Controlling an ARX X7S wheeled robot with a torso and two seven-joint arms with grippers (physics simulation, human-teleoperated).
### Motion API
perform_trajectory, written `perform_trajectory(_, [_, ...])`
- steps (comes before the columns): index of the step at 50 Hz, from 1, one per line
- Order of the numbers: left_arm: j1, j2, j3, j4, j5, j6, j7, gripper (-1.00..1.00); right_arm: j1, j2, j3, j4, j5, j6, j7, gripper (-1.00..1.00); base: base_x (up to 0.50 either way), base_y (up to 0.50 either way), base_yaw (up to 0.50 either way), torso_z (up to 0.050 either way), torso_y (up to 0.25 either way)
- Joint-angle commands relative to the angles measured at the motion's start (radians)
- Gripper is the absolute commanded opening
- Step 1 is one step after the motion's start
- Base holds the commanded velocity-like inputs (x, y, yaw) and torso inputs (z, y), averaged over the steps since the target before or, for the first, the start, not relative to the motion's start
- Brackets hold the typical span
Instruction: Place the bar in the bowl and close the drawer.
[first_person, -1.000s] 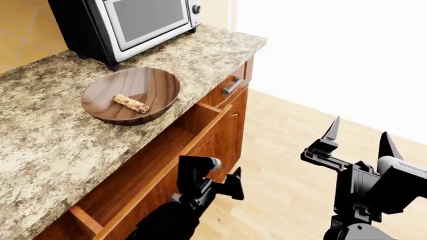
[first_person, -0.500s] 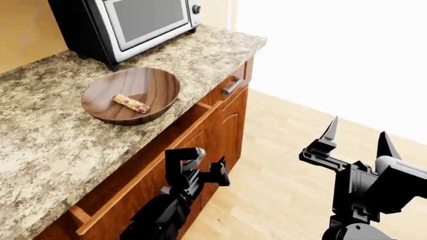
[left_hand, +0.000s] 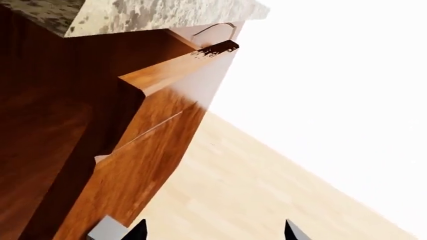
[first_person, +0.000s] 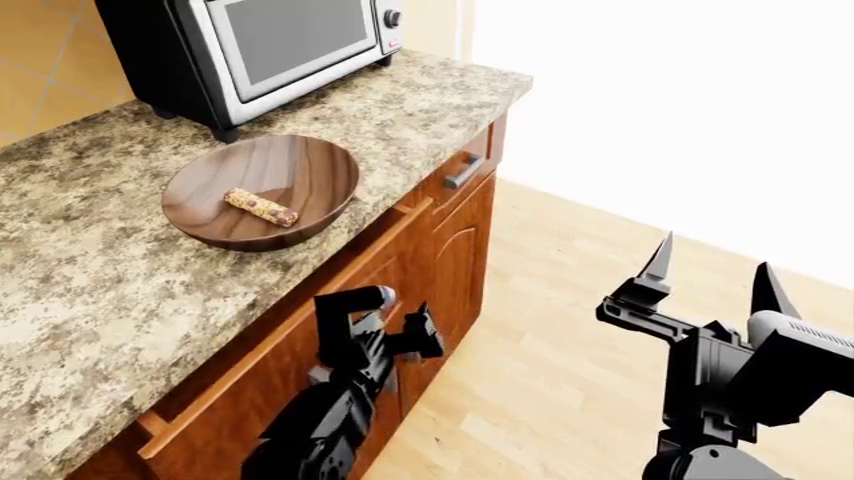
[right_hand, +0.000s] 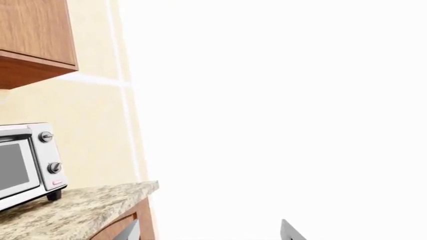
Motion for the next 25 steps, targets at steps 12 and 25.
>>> perform_trajectory(12, [-0.026,-0.029,0.026,-0.299,0.174,0.114,-0.319,1.00,-0.007,-0.003,0.009,-0.003,-0.004,0.008,-0.005,1.00,0.00,0.00,0.00,0.000,0.000])
perform_trajectory(25, [-0.038,-0.042,0.036,-0.390,0.269,0.089,-0.415,1.00,-0.007,-0.010,0.012,-0.003,-0.007,0.015,-0.009,1.00,0.00,0.00,0.00,0.000,0.000])
